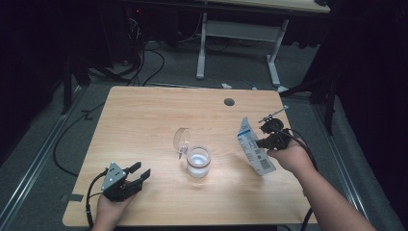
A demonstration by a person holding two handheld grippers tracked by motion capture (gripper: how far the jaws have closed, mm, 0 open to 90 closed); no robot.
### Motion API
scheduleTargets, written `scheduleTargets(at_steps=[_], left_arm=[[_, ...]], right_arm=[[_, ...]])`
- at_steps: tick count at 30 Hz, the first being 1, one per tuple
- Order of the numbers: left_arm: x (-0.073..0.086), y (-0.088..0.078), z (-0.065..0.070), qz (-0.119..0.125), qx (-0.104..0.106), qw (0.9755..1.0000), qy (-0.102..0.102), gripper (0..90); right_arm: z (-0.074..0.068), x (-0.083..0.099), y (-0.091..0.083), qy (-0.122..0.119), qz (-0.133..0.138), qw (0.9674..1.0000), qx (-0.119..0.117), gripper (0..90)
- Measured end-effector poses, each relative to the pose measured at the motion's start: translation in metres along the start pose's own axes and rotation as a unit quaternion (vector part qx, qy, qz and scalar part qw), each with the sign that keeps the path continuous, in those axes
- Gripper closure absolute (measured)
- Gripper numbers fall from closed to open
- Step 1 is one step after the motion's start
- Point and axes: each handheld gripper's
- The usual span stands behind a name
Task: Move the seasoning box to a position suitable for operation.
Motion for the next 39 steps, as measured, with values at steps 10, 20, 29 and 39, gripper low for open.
scheduleTargets(at_steps=[10,20,29,39], left_arm=[[0.001,0.0,-0.002,0.0,-0.002,1.0,-0.003,50.2],[0.003,0.0,-0.005,-0.002,-0.009,0.9999,-0.008,48.5],[0.004,0.001,-0.008,-0.005,-0.007,0.9999,-0.013,48.5],[0.005,0.001,-0.01,-0.005,-0.008,0.9998,-0.017,48.6]], right_arm=[[0.001,0.002,0.003,0.01,0.023,0.9997,0.004,89.8],[0.0,0.014,0.006,0.023,0.083,0.9962,0.01,89.8],[-0.007,0.021,0.011,0.03,0.138,0.9899,0.013,89.9],[-0.017,0.033,0.018,0.031,0.189,0.9811,0.028,90.0]])
Point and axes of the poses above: each handheld gripper's, and its own axes: y roughly forward along the jaws, x roughly out of its underside, z roughly to its right, and after that the axes turned 14 degrees about -z, right-handed
